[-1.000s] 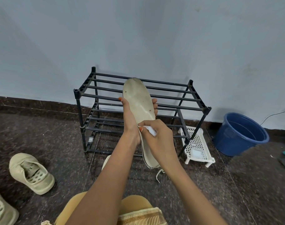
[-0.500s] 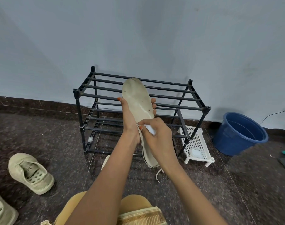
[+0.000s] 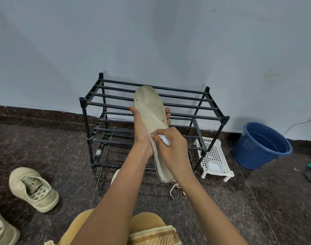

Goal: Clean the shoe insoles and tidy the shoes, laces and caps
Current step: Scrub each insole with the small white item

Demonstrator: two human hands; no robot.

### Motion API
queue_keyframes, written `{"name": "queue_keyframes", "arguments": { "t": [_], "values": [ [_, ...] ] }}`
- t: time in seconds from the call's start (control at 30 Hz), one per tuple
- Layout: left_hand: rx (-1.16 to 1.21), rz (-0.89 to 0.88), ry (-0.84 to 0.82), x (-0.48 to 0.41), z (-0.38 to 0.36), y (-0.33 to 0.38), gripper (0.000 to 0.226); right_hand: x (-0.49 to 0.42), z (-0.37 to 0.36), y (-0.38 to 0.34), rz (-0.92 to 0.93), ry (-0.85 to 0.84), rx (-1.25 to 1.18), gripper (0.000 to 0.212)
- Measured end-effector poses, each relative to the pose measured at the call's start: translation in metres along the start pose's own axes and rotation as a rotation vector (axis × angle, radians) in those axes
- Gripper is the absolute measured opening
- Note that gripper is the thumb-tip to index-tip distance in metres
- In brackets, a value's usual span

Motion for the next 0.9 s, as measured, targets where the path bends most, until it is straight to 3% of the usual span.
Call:
{"name": "queue_keyframes", "arguments": {
  "t": [0.43,0.63,0.9],
  "values": [
    [-0.002,-0.06,0.018,-0.003,0.004,0.008,0.091,0.026,-0.001,0.003,-0.004,-0.059,-0.043,0.012],
    [-0.02,-0.015,0.007,-0.004,0.004,0.003,0.1,0.012,0.002,0.0,0.021,0.015,0.046,0.012],
    [-0.037,-0.027,-0.024,-0.001,0.0,0.002,0.095,-0.009,0.006,0.006,-0.005,0.096,0.286,0.014]
  ]
}}
Point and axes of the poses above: each hand's wrist, its own x-axis away from the middle knuckle, its own z-axis out of the back of the hand, y = z × x, the point moved 6 cm from there along -x, towards the middle knuckle, and after that the axes turned 11 degrees about x, right-handed, at the moved point
